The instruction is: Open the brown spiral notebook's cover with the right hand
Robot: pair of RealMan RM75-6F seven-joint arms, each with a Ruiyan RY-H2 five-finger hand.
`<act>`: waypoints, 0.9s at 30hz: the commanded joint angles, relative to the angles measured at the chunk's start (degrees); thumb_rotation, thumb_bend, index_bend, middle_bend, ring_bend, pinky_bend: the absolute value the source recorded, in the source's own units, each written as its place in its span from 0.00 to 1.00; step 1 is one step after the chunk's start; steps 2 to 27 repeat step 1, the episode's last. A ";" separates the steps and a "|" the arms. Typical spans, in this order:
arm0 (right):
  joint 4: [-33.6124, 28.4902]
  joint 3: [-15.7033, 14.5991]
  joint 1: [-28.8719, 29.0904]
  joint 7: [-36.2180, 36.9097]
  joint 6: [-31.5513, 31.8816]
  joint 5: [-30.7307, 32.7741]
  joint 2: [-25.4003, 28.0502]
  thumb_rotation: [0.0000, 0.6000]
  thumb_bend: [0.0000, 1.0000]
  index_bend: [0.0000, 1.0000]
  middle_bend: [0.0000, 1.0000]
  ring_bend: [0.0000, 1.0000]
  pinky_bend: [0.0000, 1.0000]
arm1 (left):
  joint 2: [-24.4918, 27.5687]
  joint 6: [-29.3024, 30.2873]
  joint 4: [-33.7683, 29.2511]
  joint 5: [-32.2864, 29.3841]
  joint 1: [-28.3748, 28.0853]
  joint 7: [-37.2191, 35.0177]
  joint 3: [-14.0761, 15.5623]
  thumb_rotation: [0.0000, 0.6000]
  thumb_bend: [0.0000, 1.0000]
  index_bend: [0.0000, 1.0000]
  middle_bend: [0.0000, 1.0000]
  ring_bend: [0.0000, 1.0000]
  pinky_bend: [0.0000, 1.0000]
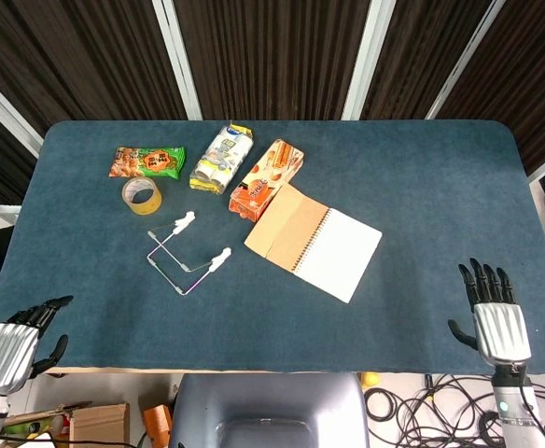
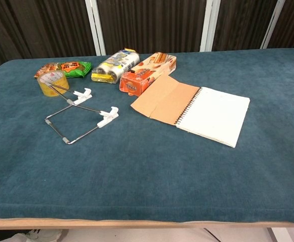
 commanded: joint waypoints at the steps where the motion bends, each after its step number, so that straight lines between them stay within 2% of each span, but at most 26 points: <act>1: -0.19 0.00 -0.53 0.09 -0.25 -0.65 0.33 1.00 0.14 0.00 0.00 0.00 0.02 | -0.13 -0.23 0.19 -0.10 -0.12 0.00 -0.07 1.00 0.42 0.10 0.12 0.23 0.37; 27: -0.19 0.00 -0.53 0.09 -0.25 -0.65 0.33 1.00 0.14 0.00 0.00 0.00 0.02 | -0.13 -0.23 0.19 -0.10 -0.12 0.00 -0.07 1.00 0.42 0.10 0.12 0.23 0.37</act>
